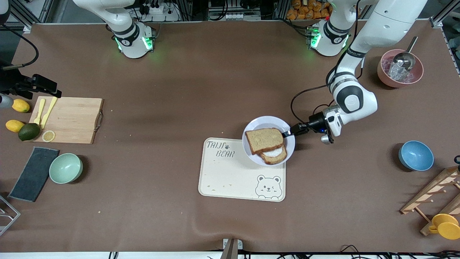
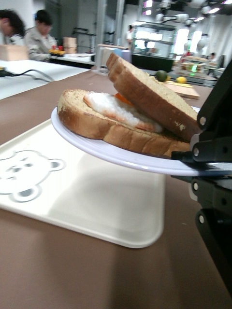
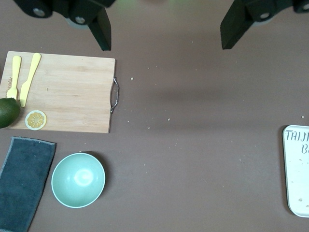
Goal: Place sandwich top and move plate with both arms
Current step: 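Slide the plate with the left gripper onto the bear tray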
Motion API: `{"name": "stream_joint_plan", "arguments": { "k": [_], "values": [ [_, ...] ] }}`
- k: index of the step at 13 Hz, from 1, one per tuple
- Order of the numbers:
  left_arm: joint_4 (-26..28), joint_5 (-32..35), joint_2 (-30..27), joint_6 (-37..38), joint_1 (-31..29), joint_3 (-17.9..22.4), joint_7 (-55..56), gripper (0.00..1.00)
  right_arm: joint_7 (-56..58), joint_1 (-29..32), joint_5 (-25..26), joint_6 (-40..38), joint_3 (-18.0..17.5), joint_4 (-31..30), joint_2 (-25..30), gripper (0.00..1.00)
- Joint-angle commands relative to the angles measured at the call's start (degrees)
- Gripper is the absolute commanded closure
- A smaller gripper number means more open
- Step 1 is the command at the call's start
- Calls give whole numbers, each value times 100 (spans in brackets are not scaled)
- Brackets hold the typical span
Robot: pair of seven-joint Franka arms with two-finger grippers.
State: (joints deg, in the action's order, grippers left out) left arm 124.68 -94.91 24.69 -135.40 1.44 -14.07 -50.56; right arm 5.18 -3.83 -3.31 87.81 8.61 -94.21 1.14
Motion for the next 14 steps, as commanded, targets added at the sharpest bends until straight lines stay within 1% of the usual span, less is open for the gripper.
{"name": "stream_joint_plan", "arguments": {
  "k": [1,2,4,8,10,14],
  "values": [
    [-680,-212,482,-241,181,-43,336,100,-69,14,94,-89,-17,61,-17,0],
    [-995,-430,710,-250,269,-52,337,100,-61,22,103,-80,-17,61,-17,0],
    [-1427,-1097,975,-634,768,-26,328,100,-78,-4,94,-63,-17,61,-17,0],
    [-1920,-1205,1405,-778,937,-26,284,100,-96,-13,94,-63,-17,61,-35,0],
    [-2114,-1205,1564,-1058,1086,-25,284,100,-96,-30,94,-80,-17,61,-35,0],
    [-2387,-1205,1828,-1340,1306,-17,275,100,-87,-4,94,-80,-17,61,-35,0]
  ]
}}
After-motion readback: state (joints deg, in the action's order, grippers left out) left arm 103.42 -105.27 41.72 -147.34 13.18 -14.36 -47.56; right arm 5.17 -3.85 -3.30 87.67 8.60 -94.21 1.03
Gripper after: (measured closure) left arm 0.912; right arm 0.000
